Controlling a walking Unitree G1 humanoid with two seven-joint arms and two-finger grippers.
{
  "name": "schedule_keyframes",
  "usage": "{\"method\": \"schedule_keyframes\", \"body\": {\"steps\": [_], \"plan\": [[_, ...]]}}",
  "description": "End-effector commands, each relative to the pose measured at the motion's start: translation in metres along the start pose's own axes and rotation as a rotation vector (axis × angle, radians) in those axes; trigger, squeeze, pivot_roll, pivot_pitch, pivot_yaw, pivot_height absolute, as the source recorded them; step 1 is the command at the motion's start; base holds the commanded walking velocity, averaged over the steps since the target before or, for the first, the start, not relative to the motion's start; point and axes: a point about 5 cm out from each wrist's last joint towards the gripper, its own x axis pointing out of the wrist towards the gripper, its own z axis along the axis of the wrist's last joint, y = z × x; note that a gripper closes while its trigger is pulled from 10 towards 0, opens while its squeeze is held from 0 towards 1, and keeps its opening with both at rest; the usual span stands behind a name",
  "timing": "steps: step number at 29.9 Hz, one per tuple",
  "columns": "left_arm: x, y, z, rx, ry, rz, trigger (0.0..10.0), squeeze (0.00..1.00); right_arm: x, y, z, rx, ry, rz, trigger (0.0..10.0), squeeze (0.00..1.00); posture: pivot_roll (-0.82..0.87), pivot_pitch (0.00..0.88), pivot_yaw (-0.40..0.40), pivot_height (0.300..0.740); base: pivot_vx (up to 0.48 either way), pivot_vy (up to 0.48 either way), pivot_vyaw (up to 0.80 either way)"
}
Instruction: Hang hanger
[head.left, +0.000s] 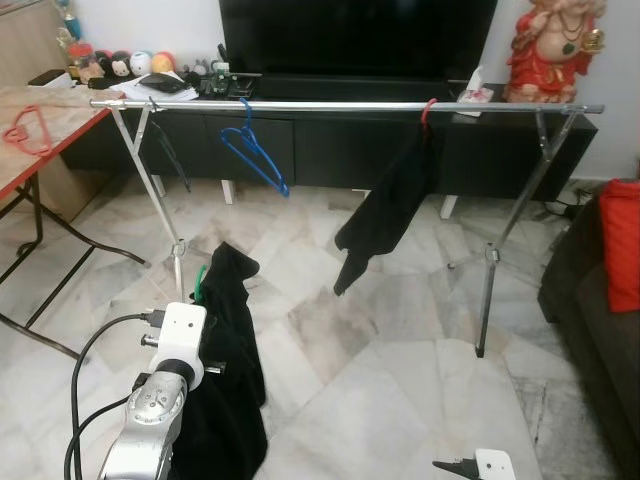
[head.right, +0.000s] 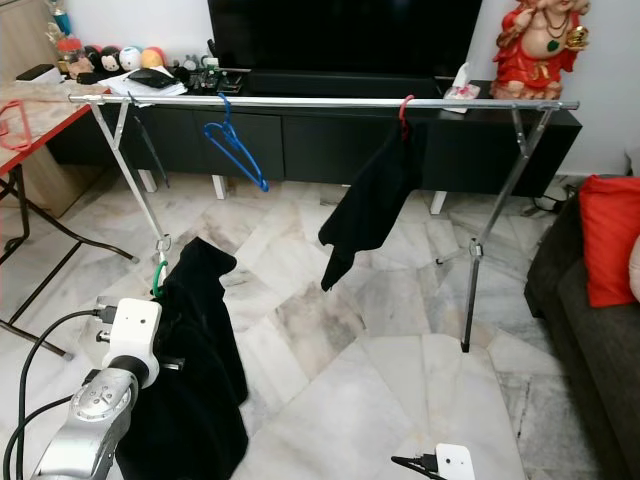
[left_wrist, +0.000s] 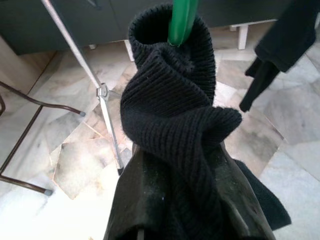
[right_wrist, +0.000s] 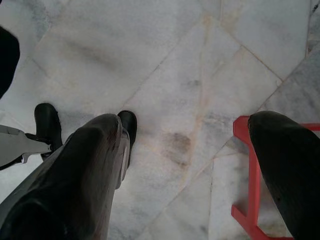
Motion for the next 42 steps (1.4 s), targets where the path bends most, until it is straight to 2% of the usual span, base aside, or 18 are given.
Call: {"method": "schedule_keyframes", "body": {"steps": [1,8,15,17,19,22,35,42], "plan": [[0.002,0.003,0.012,-0.01,-0.046,0.014,10.0,0.0,-0.001,-0.003,-0.001,0.008,-0.006,-0.008,10.0,0.0,0.05,0.0,-0.018,0.716,0.27,0.0,0.0],[0.002,0.001,0.012,-0.012,-0.048,0.006,10.0,0.0,-0.002,-0.009,0.002,0.007,-0.013,-0.016,10.0,0.0,0.04,0.0,-0.017,0.716,0.292,0.0,0.0],[0.003,-0.001,0.011,-0.002,-0.043,-0.003,10.0,0.0,0.0,0.002,0.002,0.01,-0.011,0.003,10.0,0.0,0.04,0.0,-0.018,0.716,0.31,0.0,-0.13],[0.003,-0.002,0.012,-0.005,-0.043,-0.004,10.0,0.0,0.0,-0.002,0.001,0.005,-0.008,0.002,10.0,0.0,0.04,0.0,-0.018,0.716,0.315,0.0,-0.8],[0.003,-0.002,0.012,-0.007,-0.043,-0.004,10.0,0.0,-0.003,-0.015,0.0,0.009,-0.01,-0.018,10.0,0.0,0.04,0.0,-0.02,0.716,0.315,0.0,-0.37],[0.003,-0.002,0.011,-0.008,-0.043,-0.002,10.0,0.0,-0.004,-0.018,0.001,0.013,-0.011,-0.024,10.0,0.0,0.04,0.0,-0.022,0.716,0.317,0.0,0.0],[0.003,-0.006,0.011,-0.014,-0.041,-0.005,10.0,0.0,0.0,-0.002,0.004,0.015,-0.024,-0.004,10.0,0.0,0.04,0.0,-0.033,0.716,0.319,0.0,0.0],[0.003,-0.007,0.011,-0.015,-0.042,-0.005,10.0,0.0,-0.001,-0.007,0.006,0.041,-0.016,-0.016,10.0,0.0,0.04,0.0,-0.036,0.716,0.324,0.0,-0.13]]}}
